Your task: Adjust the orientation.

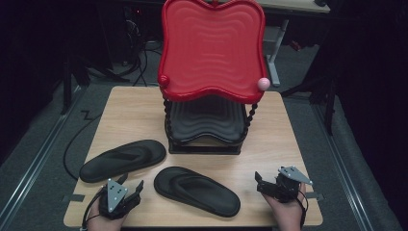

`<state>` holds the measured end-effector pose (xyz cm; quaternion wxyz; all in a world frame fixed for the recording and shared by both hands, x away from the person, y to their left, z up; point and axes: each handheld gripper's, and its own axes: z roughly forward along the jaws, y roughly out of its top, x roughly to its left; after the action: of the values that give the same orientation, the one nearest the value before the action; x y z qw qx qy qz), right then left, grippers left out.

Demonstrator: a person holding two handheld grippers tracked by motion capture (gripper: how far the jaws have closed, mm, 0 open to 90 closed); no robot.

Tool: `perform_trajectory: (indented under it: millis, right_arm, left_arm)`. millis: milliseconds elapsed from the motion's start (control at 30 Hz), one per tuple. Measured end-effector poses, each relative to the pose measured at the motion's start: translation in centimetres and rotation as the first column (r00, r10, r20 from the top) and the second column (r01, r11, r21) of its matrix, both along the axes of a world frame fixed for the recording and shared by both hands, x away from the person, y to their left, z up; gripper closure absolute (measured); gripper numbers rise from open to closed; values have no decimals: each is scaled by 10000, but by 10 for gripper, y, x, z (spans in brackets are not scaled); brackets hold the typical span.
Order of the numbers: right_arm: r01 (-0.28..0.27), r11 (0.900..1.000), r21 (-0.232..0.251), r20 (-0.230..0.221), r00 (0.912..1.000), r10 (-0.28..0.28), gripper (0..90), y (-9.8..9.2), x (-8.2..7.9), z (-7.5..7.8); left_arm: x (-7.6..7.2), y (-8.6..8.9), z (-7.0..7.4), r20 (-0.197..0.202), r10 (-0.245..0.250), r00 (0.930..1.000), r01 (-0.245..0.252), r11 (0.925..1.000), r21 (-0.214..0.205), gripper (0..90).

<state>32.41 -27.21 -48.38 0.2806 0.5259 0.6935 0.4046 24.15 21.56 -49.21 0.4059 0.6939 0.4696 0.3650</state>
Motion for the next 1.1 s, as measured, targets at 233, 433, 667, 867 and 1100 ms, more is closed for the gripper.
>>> perform_trajectory:
  millis: [233,433,667,867,1100]
  right_arm:
    - [-207,9997,-151,325,9992,212,17,1,-10,-6]
    - [16,9999,105,487,9988,-21,126,-10,-20,-7]
    - [163,9998,62,406,9990,-165,141,-13,-26,-6]
    - [199,9998,-84,289,9994,-197,150,-17,-27,-8]
    - [317,9995,70,-34,9995,-316,154,-20,-24,-11]
  left_arm:
    - [12,1,-1,-140,-85,9999,84,10000,-33,412]
    - [21,1,0,-101,-227,9997,227,9997,-26,411]
    - [35,21,2,-79,175,9998,-176,9998,-125,393]
    - [44,49,2,-374,830,9959,-851,9946,-589,370]
    - [52,60,-3,-785,756,9940,-820,9932,-825,372]
